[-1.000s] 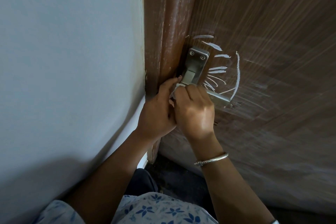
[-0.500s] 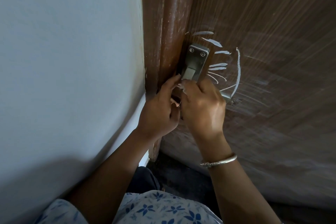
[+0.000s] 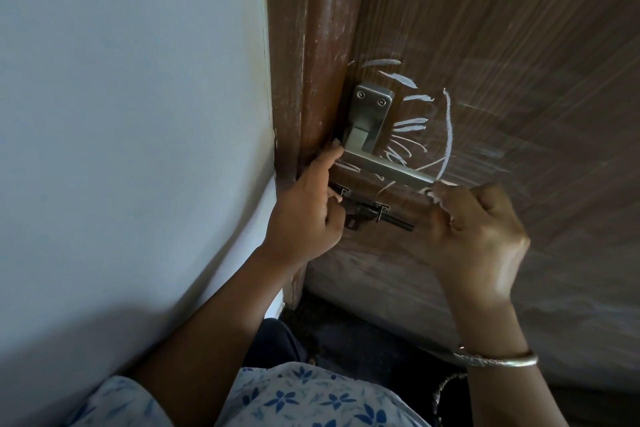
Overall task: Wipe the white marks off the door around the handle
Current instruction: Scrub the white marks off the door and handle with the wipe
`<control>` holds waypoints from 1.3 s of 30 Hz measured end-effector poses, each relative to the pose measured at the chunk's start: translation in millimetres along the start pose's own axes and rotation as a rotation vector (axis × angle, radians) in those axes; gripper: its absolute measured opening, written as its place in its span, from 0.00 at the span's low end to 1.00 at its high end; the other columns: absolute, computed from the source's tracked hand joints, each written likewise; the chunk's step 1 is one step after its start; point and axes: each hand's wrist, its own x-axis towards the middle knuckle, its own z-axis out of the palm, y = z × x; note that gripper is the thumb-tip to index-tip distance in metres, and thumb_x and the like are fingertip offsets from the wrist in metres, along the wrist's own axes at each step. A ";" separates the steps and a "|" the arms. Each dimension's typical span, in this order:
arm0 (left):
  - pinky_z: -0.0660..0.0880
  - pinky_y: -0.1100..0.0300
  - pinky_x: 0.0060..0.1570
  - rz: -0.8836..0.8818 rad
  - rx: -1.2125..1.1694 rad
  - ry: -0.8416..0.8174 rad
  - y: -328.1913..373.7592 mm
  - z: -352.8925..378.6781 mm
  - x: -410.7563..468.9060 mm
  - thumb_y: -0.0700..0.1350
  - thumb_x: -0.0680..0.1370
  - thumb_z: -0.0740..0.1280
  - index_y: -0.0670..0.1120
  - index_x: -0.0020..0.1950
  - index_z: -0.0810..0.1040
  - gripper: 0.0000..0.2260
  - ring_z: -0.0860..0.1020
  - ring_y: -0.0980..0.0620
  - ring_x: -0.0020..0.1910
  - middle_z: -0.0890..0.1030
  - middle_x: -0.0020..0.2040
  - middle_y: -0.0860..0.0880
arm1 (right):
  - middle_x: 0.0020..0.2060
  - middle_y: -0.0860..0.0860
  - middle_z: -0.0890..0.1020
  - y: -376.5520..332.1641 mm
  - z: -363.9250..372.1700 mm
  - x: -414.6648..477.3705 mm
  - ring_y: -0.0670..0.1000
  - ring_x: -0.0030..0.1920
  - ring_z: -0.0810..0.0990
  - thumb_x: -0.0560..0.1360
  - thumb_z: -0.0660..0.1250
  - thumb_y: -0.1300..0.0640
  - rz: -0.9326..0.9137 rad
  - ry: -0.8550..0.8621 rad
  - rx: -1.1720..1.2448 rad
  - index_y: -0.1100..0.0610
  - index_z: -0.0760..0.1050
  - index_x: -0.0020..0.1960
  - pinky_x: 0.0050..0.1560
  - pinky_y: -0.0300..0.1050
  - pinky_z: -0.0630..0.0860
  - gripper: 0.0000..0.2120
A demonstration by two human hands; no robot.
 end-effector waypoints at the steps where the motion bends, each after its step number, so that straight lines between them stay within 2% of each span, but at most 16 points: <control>1: 0.70 0.72 0.36 0.009 -0.004 0.008 1.8 0.5 0.2 0.37 0.71 0.65 0.41 0.69 0.67 0.25 0.81 0.51 0.40 0.82 0.53 0.44 | 0.31 0.57 0.74 6.5 -2.5 0.5 0.56 0.25 0.71 0.64 0.72 0.69 0.019 0.018 -0.012 0.59 0.82 0.39 0.31 0.37 0.62 0.07; 4: 0.74 0.68 0.36 0.061 -0.033 0.027 9.0 3.0 2.0 0.34 0.71 0.66 0.38 0.67 0.68 0.24 0.81 0.51 0.44 0.71 0.68 0.42 | 0.35 0.60 0.76 28.0 -11.9 6.3 0.52 0.30 0.73 0.66 0.72 0.67 0.091 0.083 0.056 0.61 0.81 0.40 0.32 0.36 0.65 0.04; 7: 0.73 0.68 0.34 0.102 -0.054 0.044 15.3 3.6 5.7 0.35 0.70 0.66 0.37 0.65 0.70 0.22 0.81 0.50 0.43 0.68 0.69 0.40 | 0.40 0.56 0.81 39.9 -19.1 11.6 0.43 0.38 0.74 0.69 0.70 0.67 0.161 0.062 0.246 0.59 0.80 0.45 0.40 0.24 0.67 0.06; 10: 0.74 0.68 0.34 0.118 -0.054 0.048 16.5 2.8 7.5 0.34 0.70 0.65 0.38 0.64 0.71 0.22 0.80 0.51 0.44 0.69 0.68 0.39 | 0.44 0.43 0.81 35.3 -22.4 13.8 0.40 0.43 0.79 0.73 0.66 0.67 0.341 -0.051 0.550 0.45 0.76 0.53 0.45 0.29 0.74 0.18; 11: 0.74 0.68 0.35 0.118 -0.052 0.043 15.7 2.3 7.4 0.34 0.70 0.65 0.38 0.64 0.71 0.21 0.80 0.51 0.44 0.69 0.68 0.39 | 0.45 0.42 0.81 33.7 -22.7 14.1 0.41 0.45 0.80 0.73 0.66 0.67 0.376 -0.089 0.620 0.42 0.76 0.53 0.47 0.33 0.76 0.20; 13: 0.77 0.64 0.37 0.113 -0.048 0.039 13.4 1.9 6.6 0.34 0.70 0.66 0.38 0.63 0.72 0.21 0.80 0.51 0.45 0.70 0.68 0.39 | 0.47 0.47 0.83 33.7 -21.7 14.4 0.46 0.49 0.82 0.74 0.66 0.67 0.466 -0.167 0.758 0.44 0.80 0.50 0.50 0.41 0.78 0.17; 15: 0.80 0.58 0.39 0.106 -0.045 0.038 11.0 2.6 5.7 0.34 0.71 0.66 0.38 0.63 0.72 0.20 0.80 0.50 0.45 0.71 0.67 0.39 | 0.47 0.51 0.85 31.8 -21.9 15.8 0.49 0.50 0.83 0.73 0.67 0.66 0.608 -0.247 1.010 0.48 0.82 0.49 0.49 0.40 0.78 0.13; 17: 0.81 0.56 0.40 0.106 -0.041 0.037 9.6 3.4 5.6 0.34 0.71 0.66 0.38 0.63 0.72 0.20 0.80 0.50 0.45 0.71 0.67 0.40 | 0.47 0.52 0.85 28.9 -22.6 17.2 0.50 0.50 0.82 0.70 0.71 0.65 0.680 -0.337 1.200 0.52 0.82 0.50 0.50 0.39 0.78 0.12; 21: 0.80 0.58 0.40 0.108 -0.041 0.033 7.8 3.2 6.0 0.33 0.70 0.66 0.39 0.63 0.72 0.21 0.80 0.51 0.45 0.71 0.67 0.41 | 0.46 0.51 0.85 20.0 -19.7 21.2 0.48 0.48 0.83 0.71 0.71 0.67 0.590 -0.327 1.014 0.51 0.77 0.51 0.48 0.39 0.78 0.15; 25: 0.80 0.58 0.37 0.098 -0.046 0.030 8.1 3.1 5.5 0.34 0.70 0.65 0.39 0.63 0.72 0.21 0.80 0.53 0.44 0.71 0.67 0.42 | 0.40 0.38 0.80 10.2 -19.7 30.0 0.35 0.39 0.79 0.73 0.69 0.63 0.342 -0.193 0.608 0.47 0.69 0.54 0.39 0.24 0.71 0.17; 27: 0.80 0.58 0.37 0.091 -0.043 0.032 8.8 3.2 5.3 0.34 0.70 0.66 0.40 0.63 0.72 0.21 0.80 0.53 0.44 0.71 0.67 0.42 | 0.39 0.41 0.80 6.6 -18.3 34.6 0.40 0.35 0.78 0.73 0.68 0.63 0.185 -0.203 0.423 0.50 0.70 0.54 0.34 0.28 0.69 0.13; 29: 0.81 0.58 0.37 0.091 -0.036 0.036 8.8 2.9 5.3 0.34 0.70 0.66 0.40 0.63 0.72 0.21 0.80 0.53 0.44 0.71 0.67 0.42 | 0.36 0.51 0.82 3.3 -12.3 37.1 0.50 0.32 0.79 0.74 0.66 0.65 0.102 -0.238 0.289 0.55 0.74 0.53 0.33 0.39 0.69 0.10; 31: 0.80 0.58 0.37 0.088 -0.034 0.033 8.7 2.3 5.4 0.35 0.70 0.66 0.40 0.63 0.73 0.21 0.80 0.53 0.44 0.72 0.67 0.42 | 0.37 0.54 0.83 0.2 -4.7 37.0 0.56 0.35 0.80 0.75 0.64 0.65 0.084 -0.297 0.290 0.57 0.78 0.53 0.35 0.42 0.72 0.10; 34: 0.80 0.59 0.36 0.079 -0.040 0.029 8.3 2.0 5.7 0.35 0.70 0.65 0.40 0.63 0.72 0.21 0.80 0.53 0.43 0.72 0.67 0.42 | 0.41 0.56 0.82 -3.2 2.9 35.5 0.57 0.40 0.80 0.77 0.62 0.61 0.052 -0.365 0.337 0.56 0.79 0.54 0.39 0.47 0.75 0.09; 36: 0.80 0.61 0.37 0.077 -0.043 0.026 7.2 2.2 5.6 0.34 0.70 0.66 0.40 0.64 0.72 0.21 0.80 0.54 0.44 0.72 0.67 0.42 | 0.43 0.55 0.82 -3.3 6.2 35.6 0.56 0.44 0.79 0.78 0.62 0.57 0.016 -0.392 0.323 0.56 0.78 0.56 0.42 0.44 0.73 0.10; 39: 0.79 0.65 0.38 0.075 -0.055 0.027 5.0 1.6 6.0 0.34 0.70 0.67 0.40 0.64 0.71 0.22 0.80 0.55 0.45 0.72 0.67 0.43 | 0.49 0.54 0.81 -0.7 10.4 37.1 0.54 0.47 0.78 0.78 0.62 0.58 0.025 -0.438 0.335 0.56 0.71 0.64 0.45 0.43 0.71 0.14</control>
